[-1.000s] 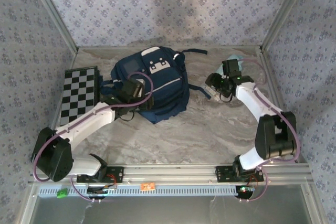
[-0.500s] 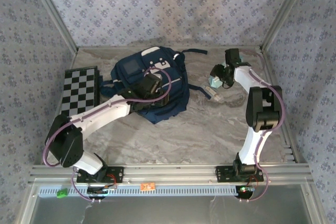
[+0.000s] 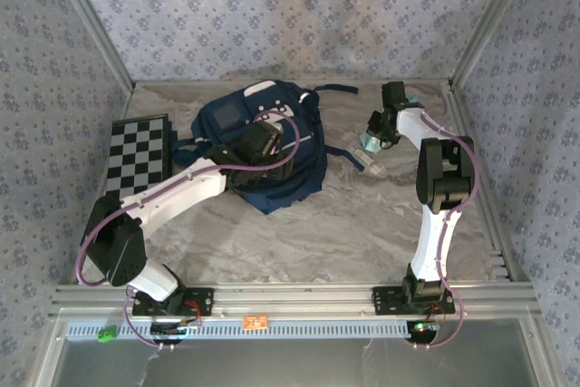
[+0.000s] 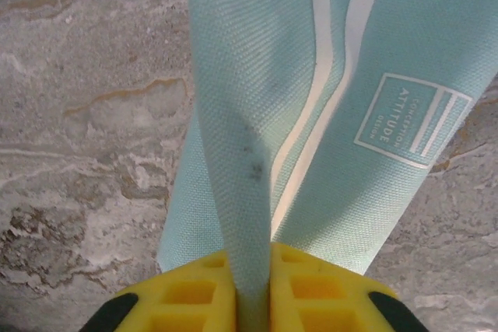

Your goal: Pack books, pencil case, and school supplies into a backpack

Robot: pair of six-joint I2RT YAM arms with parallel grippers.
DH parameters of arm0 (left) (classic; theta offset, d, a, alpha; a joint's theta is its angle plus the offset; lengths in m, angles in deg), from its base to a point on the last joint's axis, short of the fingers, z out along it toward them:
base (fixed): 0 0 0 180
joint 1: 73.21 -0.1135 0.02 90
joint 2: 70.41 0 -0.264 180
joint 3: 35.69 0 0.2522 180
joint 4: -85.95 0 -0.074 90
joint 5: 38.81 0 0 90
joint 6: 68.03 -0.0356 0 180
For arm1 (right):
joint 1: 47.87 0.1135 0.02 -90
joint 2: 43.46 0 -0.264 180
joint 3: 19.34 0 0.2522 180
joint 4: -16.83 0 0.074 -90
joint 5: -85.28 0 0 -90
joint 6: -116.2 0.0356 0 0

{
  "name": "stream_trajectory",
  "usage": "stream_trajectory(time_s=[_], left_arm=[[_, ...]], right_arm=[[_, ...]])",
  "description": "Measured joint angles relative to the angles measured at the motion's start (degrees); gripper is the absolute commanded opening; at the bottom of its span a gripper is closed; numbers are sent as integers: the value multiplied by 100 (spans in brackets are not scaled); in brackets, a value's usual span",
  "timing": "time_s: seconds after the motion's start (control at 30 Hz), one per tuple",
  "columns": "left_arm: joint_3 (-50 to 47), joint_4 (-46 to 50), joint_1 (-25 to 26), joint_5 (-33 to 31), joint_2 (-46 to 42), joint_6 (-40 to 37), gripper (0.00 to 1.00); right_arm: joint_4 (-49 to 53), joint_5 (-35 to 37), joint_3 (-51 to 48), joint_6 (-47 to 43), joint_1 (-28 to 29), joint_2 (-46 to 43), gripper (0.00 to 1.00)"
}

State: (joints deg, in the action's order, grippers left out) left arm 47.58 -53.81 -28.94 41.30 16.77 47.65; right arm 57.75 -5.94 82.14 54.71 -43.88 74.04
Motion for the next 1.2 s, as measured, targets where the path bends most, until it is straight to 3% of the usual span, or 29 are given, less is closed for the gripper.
stream_trajectory(time_s=[0.37,0.77,0.97,1.2], left_arm=[[328,76,37,-44,302,-1224,68],[791,271,85,-166,911,-2365,76],[1161,404,85,-188,1440,-2702,75],[1534,472,74,-177,2020,-3012,66]], right_arm=[[184,-28,-780,-297,144,-1093,0],[579,-549,-2052,-396,645,-3626,0],[793,-1082,-2780,-323,833,-4103,0],[872,-1423,-3067,-219,916,-4229,0]])
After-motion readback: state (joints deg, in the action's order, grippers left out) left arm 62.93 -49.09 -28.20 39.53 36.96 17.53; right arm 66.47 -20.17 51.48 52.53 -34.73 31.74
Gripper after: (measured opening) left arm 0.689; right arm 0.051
